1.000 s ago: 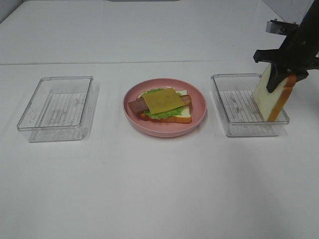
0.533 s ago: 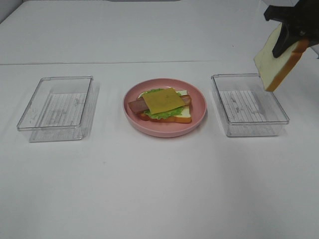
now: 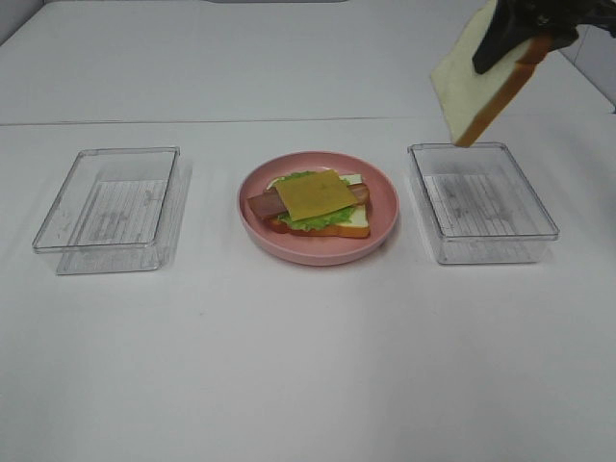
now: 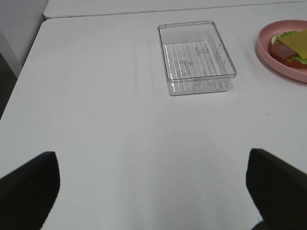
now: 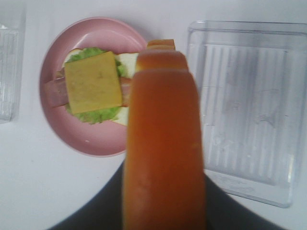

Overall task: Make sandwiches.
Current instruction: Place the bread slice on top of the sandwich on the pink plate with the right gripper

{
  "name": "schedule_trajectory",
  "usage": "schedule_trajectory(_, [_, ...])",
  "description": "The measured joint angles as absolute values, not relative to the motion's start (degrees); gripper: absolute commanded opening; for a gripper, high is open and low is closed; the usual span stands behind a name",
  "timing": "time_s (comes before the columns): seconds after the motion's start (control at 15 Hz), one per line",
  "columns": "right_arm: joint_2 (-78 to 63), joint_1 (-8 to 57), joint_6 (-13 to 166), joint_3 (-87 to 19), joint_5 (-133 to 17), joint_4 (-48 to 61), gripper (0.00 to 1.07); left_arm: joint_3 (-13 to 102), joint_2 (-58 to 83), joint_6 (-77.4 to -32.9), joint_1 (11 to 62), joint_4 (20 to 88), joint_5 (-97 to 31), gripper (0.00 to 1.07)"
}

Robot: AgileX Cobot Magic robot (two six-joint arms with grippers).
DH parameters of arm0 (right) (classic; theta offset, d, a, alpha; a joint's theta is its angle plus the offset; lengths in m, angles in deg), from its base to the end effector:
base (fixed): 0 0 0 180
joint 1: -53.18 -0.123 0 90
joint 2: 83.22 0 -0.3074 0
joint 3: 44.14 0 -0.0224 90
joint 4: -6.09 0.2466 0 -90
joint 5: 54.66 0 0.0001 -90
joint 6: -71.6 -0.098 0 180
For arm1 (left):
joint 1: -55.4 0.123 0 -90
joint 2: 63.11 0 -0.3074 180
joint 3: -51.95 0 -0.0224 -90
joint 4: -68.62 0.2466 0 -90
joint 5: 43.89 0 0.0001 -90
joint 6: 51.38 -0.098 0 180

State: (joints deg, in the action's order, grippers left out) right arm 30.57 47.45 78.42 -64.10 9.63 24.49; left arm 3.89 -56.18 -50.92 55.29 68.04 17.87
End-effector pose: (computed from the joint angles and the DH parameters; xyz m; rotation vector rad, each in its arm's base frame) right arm 0.4035 0.0685 0.3237 -0.1840 2.7219 0.4297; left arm -0.0286 -0.0008 0.2757 -0.0055 2.0377 -0.0183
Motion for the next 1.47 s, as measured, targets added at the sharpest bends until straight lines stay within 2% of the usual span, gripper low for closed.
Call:
schedule_trajectory(0.13, [31.0,41.3,78.4,-64.1,6.5,24.9,0.0,3.9,-56.2,-50.9,55.3,68.0,17.9,0.98])
schedule_trajectory(0.4, [37.0,36.0,78.4,-64.1,2.5,33.2,0.0,3.9,-56.2,-50.9,55.3,68.0,17.9,0.98])
schedule_trajectory(0.67, [44.9,35.7,79.2,-64.1,0.6,42.9,0.0,3.9,-56.2,-50.9,55.3,68.0,17.9,0.98])
schedule_trajectory(1.47, [52.6,35.7,82.1,-64.1,-5.0,51.1,0.0,3.9,-56.2,-50.9,55.3,68.0,17.9,0.98])
